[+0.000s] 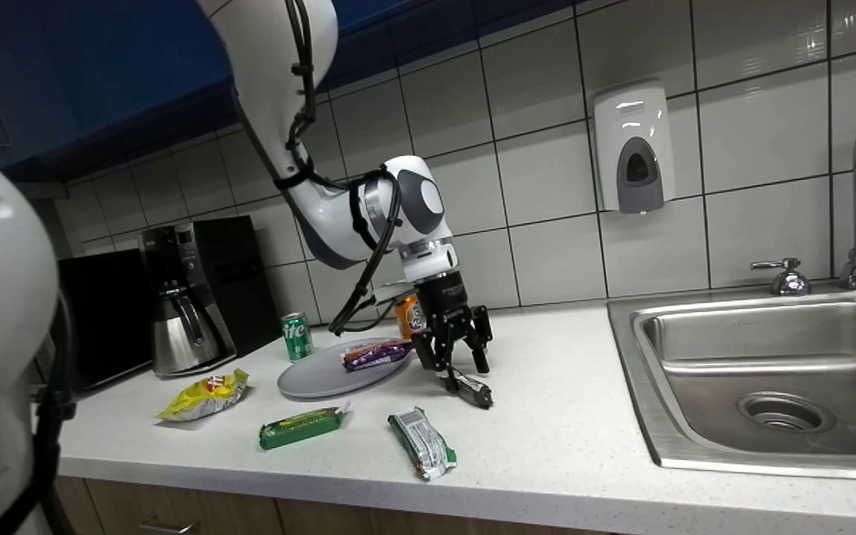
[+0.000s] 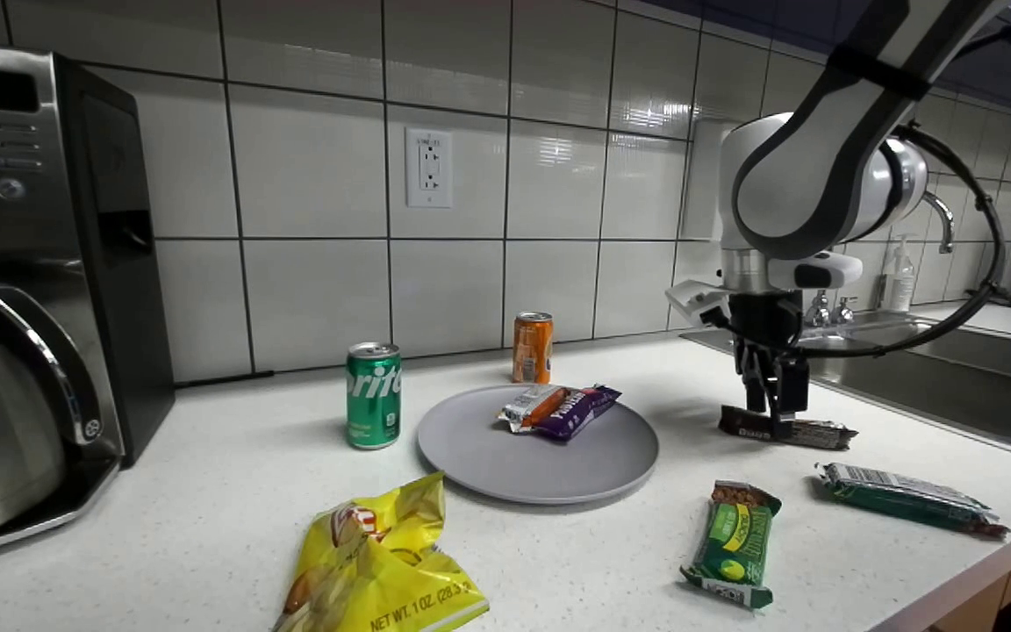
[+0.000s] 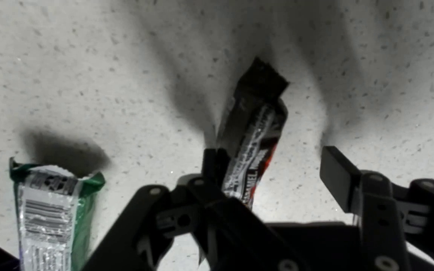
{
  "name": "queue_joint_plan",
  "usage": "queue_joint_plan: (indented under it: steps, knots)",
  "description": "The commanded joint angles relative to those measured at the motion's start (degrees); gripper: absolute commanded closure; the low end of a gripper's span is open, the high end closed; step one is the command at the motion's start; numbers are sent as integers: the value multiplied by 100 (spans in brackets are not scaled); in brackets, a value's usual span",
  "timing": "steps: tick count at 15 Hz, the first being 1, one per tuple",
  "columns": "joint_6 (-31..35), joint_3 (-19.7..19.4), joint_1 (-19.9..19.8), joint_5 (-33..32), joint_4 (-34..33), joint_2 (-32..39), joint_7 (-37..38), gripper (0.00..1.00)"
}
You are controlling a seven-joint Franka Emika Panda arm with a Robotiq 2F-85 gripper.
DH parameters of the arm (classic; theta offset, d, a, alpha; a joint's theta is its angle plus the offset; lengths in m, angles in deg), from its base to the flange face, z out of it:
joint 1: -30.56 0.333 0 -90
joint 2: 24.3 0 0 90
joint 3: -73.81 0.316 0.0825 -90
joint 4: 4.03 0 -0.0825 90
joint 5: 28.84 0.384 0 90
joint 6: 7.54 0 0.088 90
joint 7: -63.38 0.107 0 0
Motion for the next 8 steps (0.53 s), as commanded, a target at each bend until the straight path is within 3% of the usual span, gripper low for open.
queue_joint_plan:
  steps: [1, 6, 8]
  knots:
    - [10, -81, 179, -36, -44, -19, 94, 58]
    - [-16, -103, 259, -68, 5, -94, 101, 94]
    - [-50, -115, 265, -58, 23, -147, 98, 94]
